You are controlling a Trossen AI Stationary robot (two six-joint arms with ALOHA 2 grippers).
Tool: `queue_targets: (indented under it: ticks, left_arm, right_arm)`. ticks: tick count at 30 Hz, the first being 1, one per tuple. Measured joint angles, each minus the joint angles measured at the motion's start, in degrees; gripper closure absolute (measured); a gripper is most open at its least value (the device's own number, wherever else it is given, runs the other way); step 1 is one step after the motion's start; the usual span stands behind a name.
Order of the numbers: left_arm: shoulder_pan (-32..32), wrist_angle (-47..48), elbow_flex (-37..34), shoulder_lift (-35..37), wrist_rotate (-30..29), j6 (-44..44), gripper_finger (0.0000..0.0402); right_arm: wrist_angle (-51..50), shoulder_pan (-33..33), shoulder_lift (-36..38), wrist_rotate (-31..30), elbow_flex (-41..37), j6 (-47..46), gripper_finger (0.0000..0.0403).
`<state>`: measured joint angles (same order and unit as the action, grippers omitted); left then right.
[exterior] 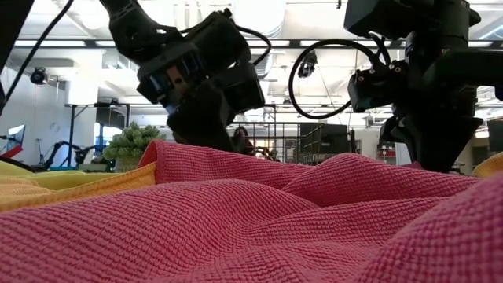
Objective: Fold microfiber towels
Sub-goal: Fold the green towel
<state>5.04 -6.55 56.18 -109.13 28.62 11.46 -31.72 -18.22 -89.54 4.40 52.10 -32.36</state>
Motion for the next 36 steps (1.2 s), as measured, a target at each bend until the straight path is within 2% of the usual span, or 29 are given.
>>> queue_targets:
  ticks: [6, 11, 17, 36]
  left_arm:
    - [0.06, 0.22, 0.14, 0.43, 1.84, -0.08, 0.0277]
    - [1.09, 6.53, 0.14, 0.54, 2.96, -3.08, 0.0277]
    - [1.91, 7.5, 0.16, 0.56, 3.17, -4.35, 0.0277]
    - [3.41, 13.6, 2.14, 1.32, -3.81, -6.22, 0.0277]
  right_arm:
    - [0.71, 0.0, 0.0, 0.0, 0.01, -0.07, 0.0394]
    - [0.76, 0.0, 0.0, 0.0, 0.01, -0.04, 0.0394]
    - [0.76, 0.0, 0.0, -0.02, 0.01, -0.04, 0.0394]
    - [0.94, 0.0, 0.0, -0.56, 0.01, -0.83, 0.0394]
